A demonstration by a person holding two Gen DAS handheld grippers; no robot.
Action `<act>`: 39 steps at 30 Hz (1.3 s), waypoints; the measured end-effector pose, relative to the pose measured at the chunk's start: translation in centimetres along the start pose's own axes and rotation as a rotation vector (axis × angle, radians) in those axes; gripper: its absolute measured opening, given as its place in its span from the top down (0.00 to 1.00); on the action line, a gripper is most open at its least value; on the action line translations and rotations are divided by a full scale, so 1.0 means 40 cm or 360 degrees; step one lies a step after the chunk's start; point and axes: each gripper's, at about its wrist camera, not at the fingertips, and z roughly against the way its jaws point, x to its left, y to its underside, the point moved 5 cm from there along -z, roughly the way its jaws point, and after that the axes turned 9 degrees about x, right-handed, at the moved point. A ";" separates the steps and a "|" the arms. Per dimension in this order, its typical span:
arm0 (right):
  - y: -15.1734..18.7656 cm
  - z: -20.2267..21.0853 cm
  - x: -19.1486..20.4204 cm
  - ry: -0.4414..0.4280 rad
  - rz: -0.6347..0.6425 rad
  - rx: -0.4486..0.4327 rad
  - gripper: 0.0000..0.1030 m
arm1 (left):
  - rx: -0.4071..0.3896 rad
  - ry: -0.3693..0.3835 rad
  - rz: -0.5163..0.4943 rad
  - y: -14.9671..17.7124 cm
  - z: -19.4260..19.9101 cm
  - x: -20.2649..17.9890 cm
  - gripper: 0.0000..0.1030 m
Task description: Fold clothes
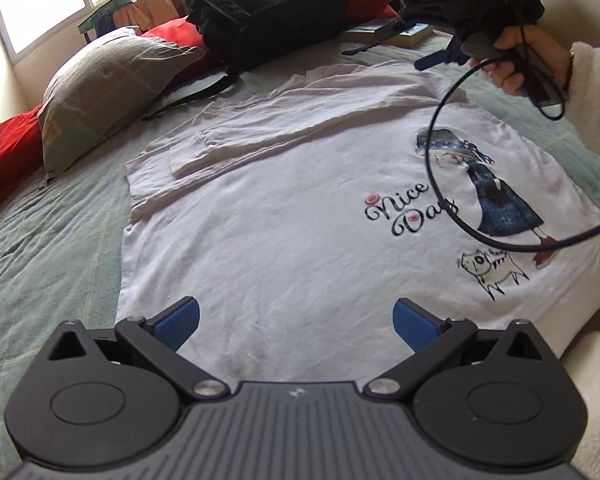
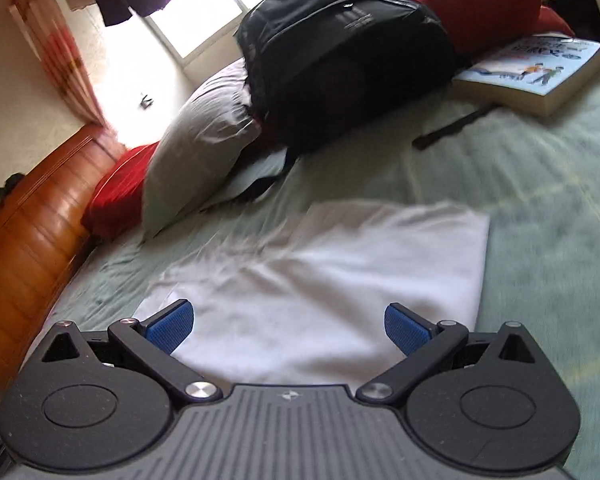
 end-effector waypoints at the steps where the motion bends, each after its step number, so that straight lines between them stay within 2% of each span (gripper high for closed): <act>1: -0.008 -0.022 -0.012 -0.0008 -0.0020 0.0016 0.00 | 0.0001 0.0004 0.0014 -0.002 -0.004 0.003 0.01; 5: -0.015 -0.091 -0.060 0.0067 -0.0087 0.0108 0.00 | 0.0064 -0.0003 0.0106 0.007 -0.024 0.029 0.01; 8: -0.046 -0.055 -0.032 0.0137 0.0002 0.0110 0.00 | 0.0098 -0.0001 0.0164 -0.002 -0.030 0.059 0.01; 10: -0.079 -0.028 -0.014 0.0153 0.0096 0.0057 0.00 | 0.0104 0.0013 0.0200 -0.027 -0.031 0.078 0.01; 11: -0.096 -0.018 -0.010 0.0154 0.0129 0.0043 0.00 | 0.0097 0.0013 0.0215 -0.051 -0.031 0.086 0.01; 15: -0.130 -0.055 -0.050 0.0121 0.0121 0.0195 0.00 | 0.0035 0.0011 0.0230 -0.159 -0.039 0.108 0.01; 19: -0.134 -0.123 -0.126 0.0252 0.0023 0.0329 0.00 | 0.0005 0.0055 0.0225 -0.278 -0.083 0.109 0.01; 23: -0.145 -0.112 -0.133 0.0020 0.0045 0.0143 0.00 | -0.0081 0.0108 0.0154 -0.418 -0.158 0.081 0.01; 24: -0.147 -0.111 -0.134 -0.0022 0.0074 0.0144 0.00 | -0.0113 0.0115 0.0128 -0.454 -0.183 0.070 0.01; 27: -0.158 -0.092 -0.140 0.0015 0.0104 0.0101 0.00 | -0.0150 0.0153 0.0107 -0.525 -0.283 0.064 0.01; 29: -0.159 -0.078 -0.133 -0.0009 0.0147 0.0117 0.00 | -0.0153 0.0178 0.0100 -0.562 -0.352 0.065 0.01; 31: -0.158 -0.059 -0.121 -0.0034 0.0208 0.0122 0.00 | -0.0110 0.0179 0.0117 -0.561 -0.409 0.086 0.01; 33: -0.163 -0.038 -0.113 -0.0025 0.0245 0.0078 0.00 | -0.0049 0.0208 0.0210 -0.533 -0.445 0.123 0.01; 39: -0.167 -0.021 -0.102 -0.0032 0.0251 0.0062 0.00 | -0.0058 0.0216 0.0263 -0.505 -0.419 0.155 0.01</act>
